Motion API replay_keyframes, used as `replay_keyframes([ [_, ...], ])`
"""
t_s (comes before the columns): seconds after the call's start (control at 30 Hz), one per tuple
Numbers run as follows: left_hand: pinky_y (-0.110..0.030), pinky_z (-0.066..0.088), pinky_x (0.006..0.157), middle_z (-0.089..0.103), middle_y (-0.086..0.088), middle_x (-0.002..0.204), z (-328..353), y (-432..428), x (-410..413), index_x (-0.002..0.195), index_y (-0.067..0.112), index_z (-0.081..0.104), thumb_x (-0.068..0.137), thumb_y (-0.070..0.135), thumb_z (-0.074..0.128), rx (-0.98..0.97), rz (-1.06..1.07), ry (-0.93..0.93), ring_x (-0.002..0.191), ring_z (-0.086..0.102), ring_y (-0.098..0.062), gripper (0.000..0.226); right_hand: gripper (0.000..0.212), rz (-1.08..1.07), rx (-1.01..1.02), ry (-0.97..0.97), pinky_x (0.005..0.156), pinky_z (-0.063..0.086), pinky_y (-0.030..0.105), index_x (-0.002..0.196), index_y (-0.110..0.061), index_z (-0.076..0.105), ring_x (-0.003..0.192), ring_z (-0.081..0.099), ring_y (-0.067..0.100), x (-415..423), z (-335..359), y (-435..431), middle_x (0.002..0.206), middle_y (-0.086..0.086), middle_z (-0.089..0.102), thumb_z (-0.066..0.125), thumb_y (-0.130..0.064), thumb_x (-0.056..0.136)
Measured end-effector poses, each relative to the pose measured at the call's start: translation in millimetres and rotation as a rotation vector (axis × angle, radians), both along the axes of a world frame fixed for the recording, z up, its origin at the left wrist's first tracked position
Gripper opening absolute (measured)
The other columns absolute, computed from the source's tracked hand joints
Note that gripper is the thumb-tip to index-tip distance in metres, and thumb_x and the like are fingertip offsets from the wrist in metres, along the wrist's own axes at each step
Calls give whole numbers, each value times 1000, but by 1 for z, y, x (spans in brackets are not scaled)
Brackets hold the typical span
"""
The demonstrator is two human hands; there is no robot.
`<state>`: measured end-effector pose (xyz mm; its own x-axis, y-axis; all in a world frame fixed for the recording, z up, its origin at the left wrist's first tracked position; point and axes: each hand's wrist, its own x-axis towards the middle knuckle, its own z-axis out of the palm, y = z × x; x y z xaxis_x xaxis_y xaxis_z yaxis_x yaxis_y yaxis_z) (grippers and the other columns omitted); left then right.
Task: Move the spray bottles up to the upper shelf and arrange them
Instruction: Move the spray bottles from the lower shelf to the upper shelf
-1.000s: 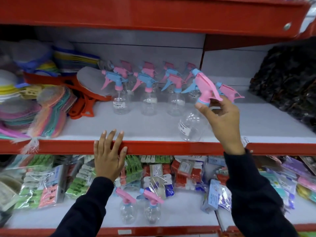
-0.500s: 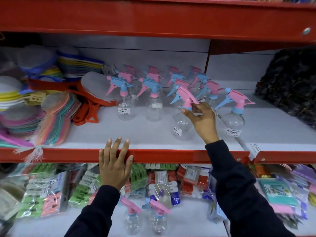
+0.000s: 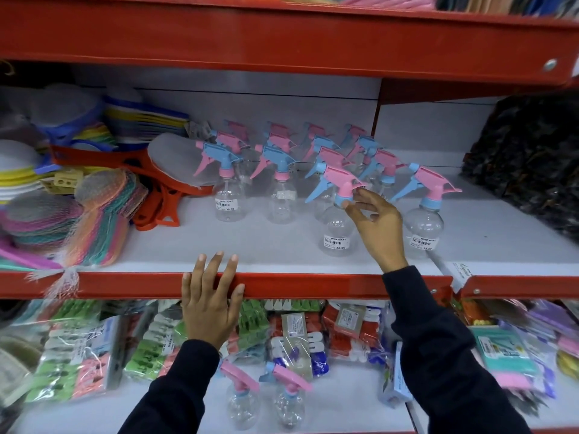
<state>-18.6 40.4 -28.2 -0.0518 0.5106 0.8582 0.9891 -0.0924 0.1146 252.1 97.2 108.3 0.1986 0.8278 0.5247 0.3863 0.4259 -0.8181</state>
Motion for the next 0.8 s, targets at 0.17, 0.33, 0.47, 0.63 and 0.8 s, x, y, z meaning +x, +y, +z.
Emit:
replay_keyframes([
  [0.17,-39,1,116,38,-1,142,4,-10,-11,140,28,35,99,45,22,-53,23,80,143,14,-15,47,20,-33,146,72,79,45,12,104,-24,61,89,56,-5,-18,-32,-73,98,-17,62,59,-31,85],
  [0.33,-38,-4,116,42,-7,143,8,-12,-44,140,27,35,98,45,21,-98,52,68,137,24,-24,48,21,157,-88,-21,74,46,7,96,-36,60,86,60,-2,-41,-129,-118,94,-15,63,61,-18,85],
  [0.47,-36,-3,116,44,-9,142,9,-13,-67,138,24,38,98,45,22,-97,34,95,137,25,-26,48,35,285,-345,-175,83,38,5,100,-49,50,102,52,-13,-46,-192,-131,109,-26,55,64,-21,85],
  [0.63,-35,-1,116,46,-8,139,5,-8,-71,138,25,39,98,43,26,-52,22,114,135,26,-24,46,56,386,-657,-195,90,46,24,117,-43,48,111,51,5,-52,-256,-133,124,-13,54,77,-36,70],
  [0.8,-36,0,117,44,-6,140,3,-5,-74,140,26,37,98,42,28,-44,23,131,136,26,-23,45,44,308,-648,-136,71,49,18,100,-37,56,90,62,18,-56,-260,-129,99,-3,66,79,-14,69],
])
